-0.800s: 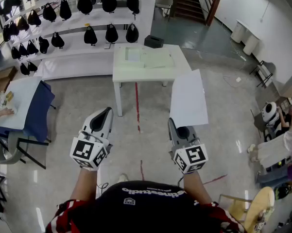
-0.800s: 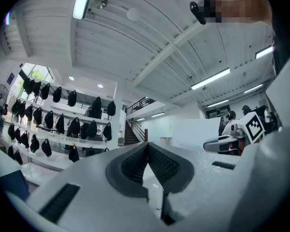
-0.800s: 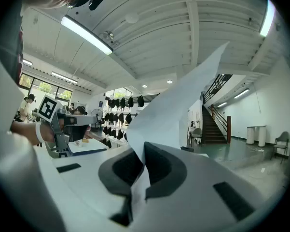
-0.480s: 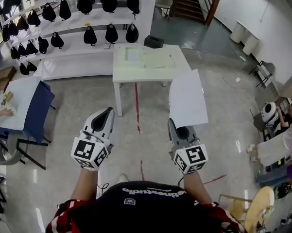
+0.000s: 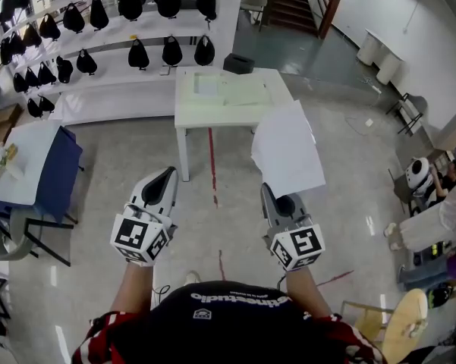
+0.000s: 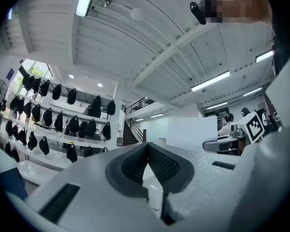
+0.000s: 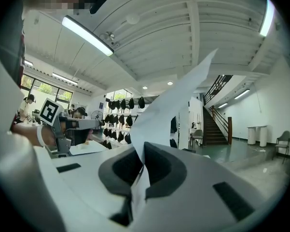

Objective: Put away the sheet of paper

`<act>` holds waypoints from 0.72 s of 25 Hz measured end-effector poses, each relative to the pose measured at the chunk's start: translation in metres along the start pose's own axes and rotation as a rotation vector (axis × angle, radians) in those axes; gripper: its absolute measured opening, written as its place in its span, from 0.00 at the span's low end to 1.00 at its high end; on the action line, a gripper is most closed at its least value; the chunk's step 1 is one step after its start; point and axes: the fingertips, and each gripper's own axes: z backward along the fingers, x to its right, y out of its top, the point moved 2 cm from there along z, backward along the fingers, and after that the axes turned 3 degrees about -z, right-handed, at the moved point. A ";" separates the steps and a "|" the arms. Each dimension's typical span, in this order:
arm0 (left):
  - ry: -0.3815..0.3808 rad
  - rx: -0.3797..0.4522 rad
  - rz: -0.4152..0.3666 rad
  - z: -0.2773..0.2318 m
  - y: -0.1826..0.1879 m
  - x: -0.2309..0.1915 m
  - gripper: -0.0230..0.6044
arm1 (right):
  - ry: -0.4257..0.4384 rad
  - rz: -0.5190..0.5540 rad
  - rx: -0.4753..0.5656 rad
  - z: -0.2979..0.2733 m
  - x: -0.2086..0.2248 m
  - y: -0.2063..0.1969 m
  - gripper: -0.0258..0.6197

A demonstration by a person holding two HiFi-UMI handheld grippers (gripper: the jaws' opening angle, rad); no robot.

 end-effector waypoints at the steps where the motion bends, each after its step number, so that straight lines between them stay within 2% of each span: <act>1: 0.000 0.001 0.000 0.000 0.000 -0.001 0.04 | 0.002 0.001 0.000 -0.002 -0.001 0.000 0.04; 7: -0.011 0.019 0.043 0.002 -0.002 -0.008 0.04 | 0.020 0.007 -0.003 -0.009 -0.008 -0.002 0.04; 18: -0.008 -0.005 0.027 0.010 -0.009 -0.041 0.04 | 0.031 0.000 -0.022 -0.042 -0.033 -0.004 0.04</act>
